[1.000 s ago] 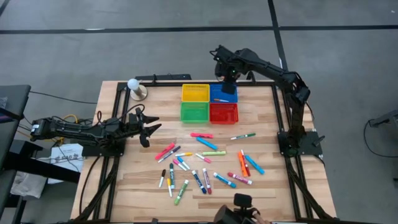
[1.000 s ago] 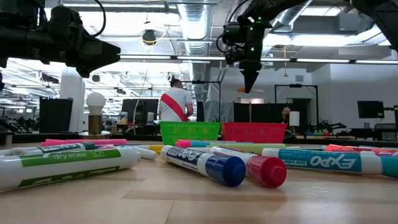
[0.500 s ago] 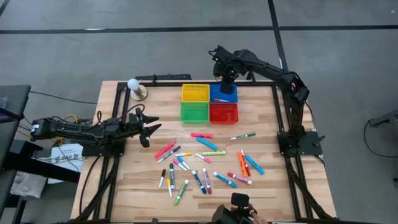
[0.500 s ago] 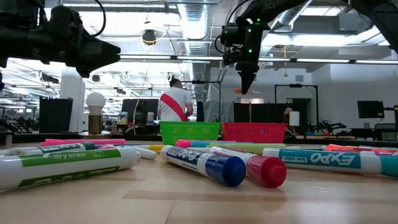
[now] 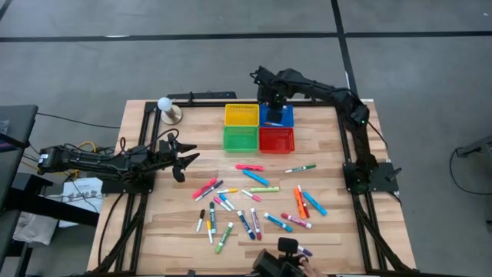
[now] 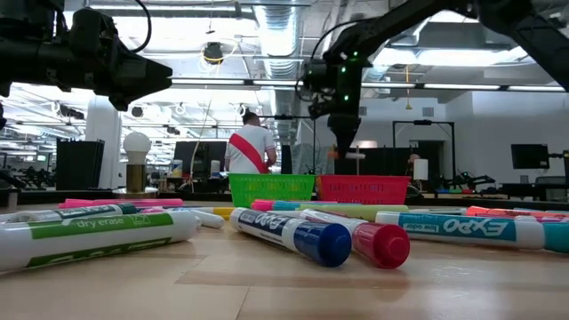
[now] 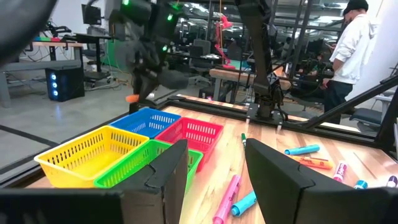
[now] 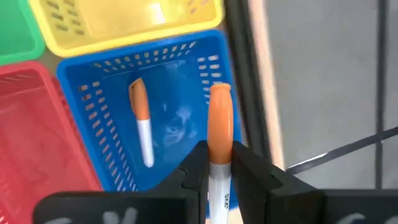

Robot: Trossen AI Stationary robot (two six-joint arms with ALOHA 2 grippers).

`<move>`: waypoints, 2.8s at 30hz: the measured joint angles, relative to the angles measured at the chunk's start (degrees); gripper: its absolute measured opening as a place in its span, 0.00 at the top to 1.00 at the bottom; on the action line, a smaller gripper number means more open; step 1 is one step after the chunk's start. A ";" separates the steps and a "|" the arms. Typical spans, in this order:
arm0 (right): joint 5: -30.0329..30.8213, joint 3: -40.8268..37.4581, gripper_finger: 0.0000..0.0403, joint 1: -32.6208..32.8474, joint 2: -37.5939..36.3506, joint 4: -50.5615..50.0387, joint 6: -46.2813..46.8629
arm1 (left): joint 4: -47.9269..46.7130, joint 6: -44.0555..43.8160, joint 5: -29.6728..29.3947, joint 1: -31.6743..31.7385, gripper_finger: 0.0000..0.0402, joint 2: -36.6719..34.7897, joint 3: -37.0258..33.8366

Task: Pick & Place Markers
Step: Put the small orange highlighter pen into the blue bin, then put the small violet highlighter pen into the blue bin

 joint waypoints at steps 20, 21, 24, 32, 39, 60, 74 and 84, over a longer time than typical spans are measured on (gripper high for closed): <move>-4.03 0.02 0.88 -1.24 10.09 3.03 0.82 | -0.02 0.00 0.00 0.00 0.60 0.00 0.00; -4.12 0.02 0.88 -1.29 10.38 3.23 0.82 | 0.00 0.00 -0.02 0.00 0.60 0.00 0.02; -5.43 0.00 0.88 -1.78 10.84 3.79 0.82 | 0.00 0.00 -0.02 0.00 0.60 0.00 0.02; -5.85 0.00 0.88 -1.77 12.32 5.18 1.85 | 0.00 0.00 -0.02 0.01 0.60 0.00 0.02; -5.82 0.00 0.88 -1.52 12.33 5.91 1.87 | -0.02 0.00 -0.02 0.02 0.60 0.00 0.02; -4.09 0.00 0.74 -1.47 12.28 4.92 3.30 | -0.02 0.00 -0.02 0.02 0.60 0.00 0.02; -0.76 12.91 0.76 1.00 11.63 -9.22 4.31 | -0.02 0.00 -0.02 0.02 0.60 0.00 0.00; -0.76 26.75 0.76 4.42 8.69 -21.16 4.21 | -0.04 0.00 -0.02 0.02 0.60 0.00 0.02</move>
